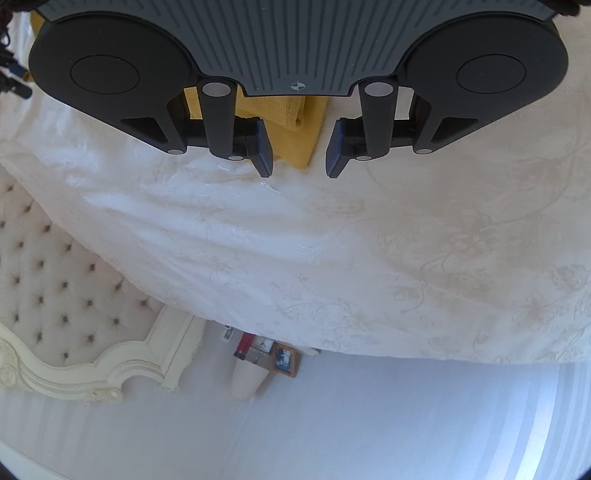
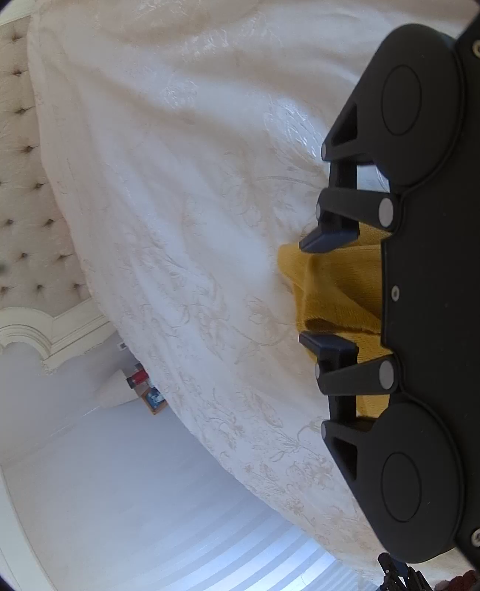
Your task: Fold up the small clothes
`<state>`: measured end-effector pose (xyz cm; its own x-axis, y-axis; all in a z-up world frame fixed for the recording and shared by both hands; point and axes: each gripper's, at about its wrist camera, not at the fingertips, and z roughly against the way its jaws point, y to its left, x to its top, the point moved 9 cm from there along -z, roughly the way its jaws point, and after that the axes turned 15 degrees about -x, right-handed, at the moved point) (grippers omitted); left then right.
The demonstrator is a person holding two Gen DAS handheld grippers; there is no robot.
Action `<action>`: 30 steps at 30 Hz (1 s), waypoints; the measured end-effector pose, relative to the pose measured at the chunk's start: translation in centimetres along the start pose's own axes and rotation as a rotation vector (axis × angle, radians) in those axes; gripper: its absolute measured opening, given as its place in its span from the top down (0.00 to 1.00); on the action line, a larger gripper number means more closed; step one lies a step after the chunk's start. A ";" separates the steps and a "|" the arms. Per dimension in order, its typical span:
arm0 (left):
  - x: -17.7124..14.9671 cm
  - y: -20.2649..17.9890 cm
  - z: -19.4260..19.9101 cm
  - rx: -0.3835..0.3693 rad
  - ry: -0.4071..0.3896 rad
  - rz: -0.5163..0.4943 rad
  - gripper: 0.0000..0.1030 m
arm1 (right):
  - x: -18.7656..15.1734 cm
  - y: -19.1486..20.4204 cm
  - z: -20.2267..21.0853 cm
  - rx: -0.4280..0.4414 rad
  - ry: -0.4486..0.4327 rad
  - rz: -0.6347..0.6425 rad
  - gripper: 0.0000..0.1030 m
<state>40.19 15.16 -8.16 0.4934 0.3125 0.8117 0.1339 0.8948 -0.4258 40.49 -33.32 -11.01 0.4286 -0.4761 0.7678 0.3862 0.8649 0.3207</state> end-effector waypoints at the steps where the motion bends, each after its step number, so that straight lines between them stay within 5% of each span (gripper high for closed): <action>1: -0.2 -0.9 0.3 -0.008 0.009 -0.050 0.68 | 0.2 -0.1 0.6 -0.004 -0.018 0.010 0.38; 5: -2.5 -4.8 1.3 -0.056 0.054 -0.221 0.66 | -0.4 1.5 3.3 0.013 -0.053 0.143 0.40; 12: -8.9 -9.5 -0.6 -0.152 0.236 -0.426 0.66 | -6.3 6.6 4.7 0.015 -0.027 0.534 0.45; 19: -9.2 -8.7 -5.0 -0.147 0.336 -0.378 0.66 | -8.2 8.6 1.0 -0.032 0.076 0.665 0.46; 30: -3.4 -5.3 -9.0 -0.019 0.288 -0.240 0.65 | -3.0 8.4 -3.5 -0.099 0.110 0.461 0.46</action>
<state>45.54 6.49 -12.25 0.6674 -0.0106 0.7446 0.2898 0.9248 -0.2465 45.33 -25.18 -12.56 0.6552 -0.0655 0.7526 0.2089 0.9731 -0.0973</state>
